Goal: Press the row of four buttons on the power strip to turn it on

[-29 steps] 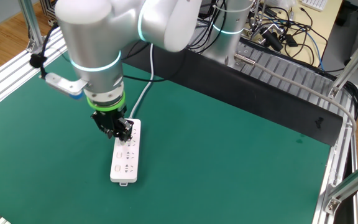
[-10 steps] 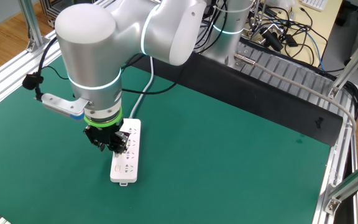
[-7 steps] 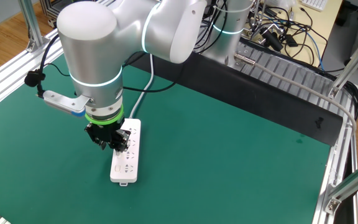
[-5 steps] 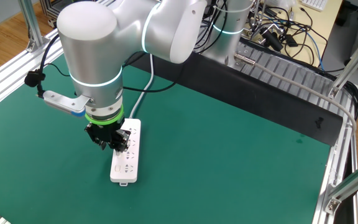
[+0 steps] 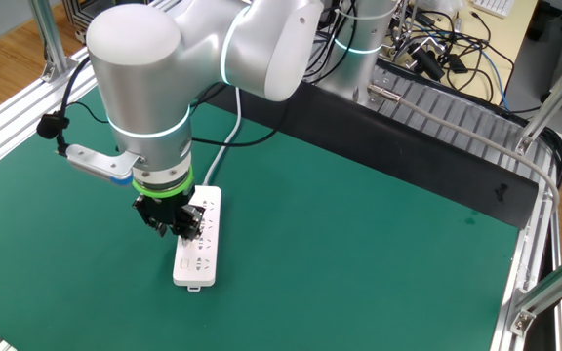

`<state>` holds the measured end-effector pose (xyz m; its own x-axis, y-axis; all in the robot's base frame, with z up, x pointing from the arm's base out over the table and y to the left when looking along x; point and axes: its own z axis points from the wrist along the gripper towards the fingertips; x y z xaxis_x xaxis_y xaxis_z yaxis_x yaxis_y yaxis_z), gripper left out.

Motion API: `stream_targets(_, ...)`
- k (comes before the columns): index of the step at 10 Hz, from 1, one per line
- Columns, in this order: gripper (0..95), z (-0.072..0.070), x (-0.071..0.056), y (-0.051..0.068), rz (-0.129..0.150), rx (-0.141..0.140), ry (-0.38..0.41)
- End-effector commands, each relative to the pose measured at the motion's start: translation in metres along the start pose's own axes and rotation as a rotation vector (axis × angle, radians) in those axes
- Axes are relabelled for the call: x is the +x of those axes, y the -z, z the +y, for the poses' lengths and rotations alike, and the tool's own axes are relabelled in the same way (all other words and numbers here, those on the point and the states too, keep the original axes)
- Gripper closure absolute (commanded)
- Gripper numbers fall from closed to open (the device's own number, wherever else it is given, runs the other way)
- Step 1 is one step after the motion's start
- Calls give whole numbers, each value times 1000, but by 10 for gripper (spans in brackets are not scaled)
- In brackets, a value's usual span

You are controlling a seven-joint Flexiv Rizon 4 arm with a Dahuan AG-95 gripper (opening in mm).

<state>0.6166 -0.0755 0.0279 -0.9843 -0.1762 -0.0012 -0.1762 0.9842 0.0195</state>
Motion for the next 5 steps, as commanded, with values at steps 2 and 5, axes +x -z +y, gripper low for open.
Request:
stream_targets(2,570,1,-3,-5,-1,-2,1)
stream_targets(5,570,2,-6,-6,-1,-1,3)
